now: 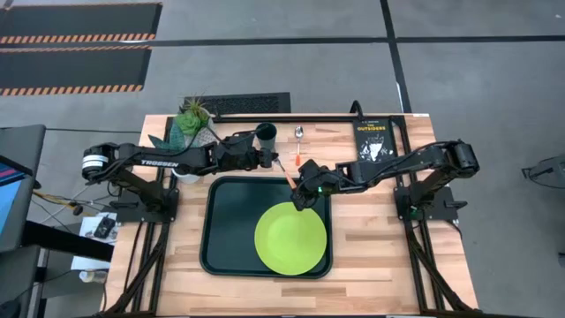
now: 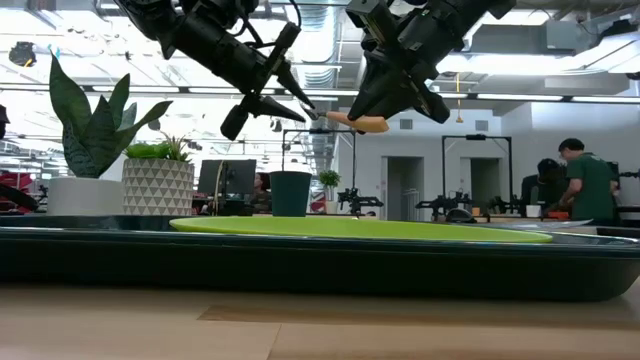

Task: Pick and place plate/cup/fork/spoon on tray
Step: Put the orange fork on the black tray to the left of the green plate

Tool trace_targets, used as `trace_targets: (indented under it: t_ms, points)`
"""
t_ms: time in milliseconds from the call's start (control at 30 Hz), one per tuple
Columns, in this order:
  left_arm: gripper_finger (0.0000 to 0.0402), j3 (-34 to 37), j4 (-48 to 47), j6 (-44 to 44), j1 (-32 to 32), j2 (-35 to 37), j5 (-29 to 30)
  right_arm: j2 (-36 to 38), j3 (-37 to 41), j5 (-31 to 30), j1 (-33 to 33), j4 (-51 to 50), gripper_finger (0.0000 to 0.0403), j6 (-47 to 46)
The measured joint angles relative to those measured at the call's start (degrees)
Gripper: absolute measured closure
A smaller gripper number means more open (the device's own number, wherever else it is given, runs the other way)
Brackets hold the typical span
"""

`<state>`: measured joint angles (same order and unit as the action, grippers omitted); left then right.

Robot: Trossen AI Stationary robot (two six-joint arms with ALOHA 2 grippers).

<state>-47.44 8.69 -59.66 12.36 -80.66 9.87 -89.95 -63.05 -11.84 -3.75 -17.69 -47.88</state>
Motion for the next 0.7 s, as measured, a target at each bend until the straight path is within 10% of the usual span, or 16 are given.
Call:
trace_targets:
  t_ms: [400,700]
  points:
    - [0.0399,0.0,-0.2,0.5,0.0,0.0,0.2,0.0,0.0,-0.3,0.0,0.0,0.0335,1.7]
    - [0.0401,0.0,-0.2,1.9,0.0,0.0,-1.2,1.8,0.0,0.2,0.5,-0.5,0.017,1.0]
